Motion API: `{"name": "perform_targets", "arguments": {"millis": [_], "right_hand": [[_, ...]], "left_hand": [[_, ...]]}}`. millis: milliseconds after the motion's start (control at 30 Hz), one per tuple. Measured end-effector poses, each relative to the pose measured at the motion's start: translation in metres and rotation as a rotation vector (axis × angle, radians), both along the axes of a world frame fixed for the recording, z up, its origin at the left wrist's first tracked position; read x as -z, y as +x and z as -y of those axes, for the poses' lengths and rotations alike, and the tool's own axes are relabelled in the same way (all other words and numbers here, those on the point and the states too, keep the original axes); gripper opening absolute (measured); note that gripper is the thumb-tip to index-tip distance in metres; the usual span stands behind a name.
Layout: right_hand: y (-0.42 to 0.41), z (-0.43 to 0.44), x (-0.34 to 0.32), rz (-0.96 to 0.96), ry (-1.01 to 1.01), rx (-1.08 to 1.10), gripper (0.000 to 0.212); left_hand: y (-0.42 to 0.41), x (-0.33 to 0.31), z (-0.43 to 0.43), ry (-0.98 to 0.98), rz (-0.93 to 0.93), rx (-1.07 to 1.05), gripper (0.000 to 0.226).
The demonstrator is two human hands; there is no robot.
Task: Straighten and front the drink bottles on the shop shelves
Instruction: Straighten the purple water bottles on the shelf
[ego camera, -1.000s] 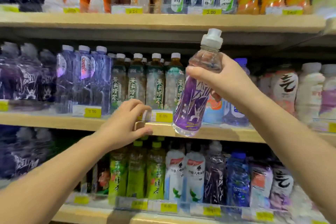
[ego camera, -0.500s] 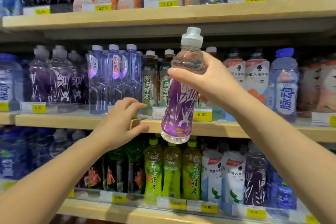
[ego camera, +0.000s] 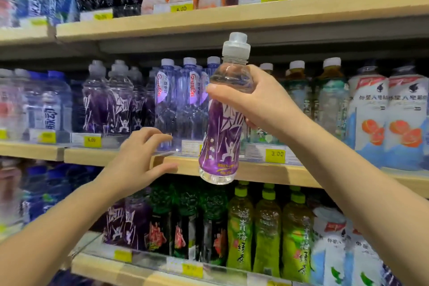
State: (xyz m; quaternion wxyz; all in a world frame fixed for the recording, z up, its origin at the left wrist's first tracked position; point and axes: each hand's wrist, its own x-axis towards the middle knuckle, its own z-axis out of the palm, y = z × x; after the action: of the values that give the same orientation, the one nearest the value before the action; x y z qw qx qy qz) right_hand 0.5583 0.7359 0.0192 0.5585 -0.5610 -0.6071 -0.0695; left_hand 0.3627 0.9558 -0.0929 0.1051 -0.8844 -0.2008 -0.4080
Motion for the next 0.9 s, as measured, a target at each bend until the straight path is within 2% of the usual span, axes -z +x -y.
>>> {"name": "perform_targets", "arguments": {"millis": [300, 533, 800, 900], "right_hand": [[-0.066, -0.066, 0.006, -0.103, 0.037, 0.039, 0.057], [-0.11, -0.101, 0.0, -0.144, 0.084, 0.119, 0.059], [-0.135, -0.124, -0.019, -0.125, 0.135, 0.181, 0.066], [-0.138, -0.134, -0.028, -0.125, 0.141, 0.164, 0.062]], "left_hand": [[-0.059, -0.007, -0.079, 0.101, -0.058, 0.081, 0.078], [-0.09, -0.008, -0.127, 0.029, -0.058, 0.212, 0.074], [-0.098, -0.018, -0.145, 0.008, -0.054, 0.305, 0.062], [-0.098, -0.019, -0.146, -0.011, -0.022, 0.307, 0.06]]}}
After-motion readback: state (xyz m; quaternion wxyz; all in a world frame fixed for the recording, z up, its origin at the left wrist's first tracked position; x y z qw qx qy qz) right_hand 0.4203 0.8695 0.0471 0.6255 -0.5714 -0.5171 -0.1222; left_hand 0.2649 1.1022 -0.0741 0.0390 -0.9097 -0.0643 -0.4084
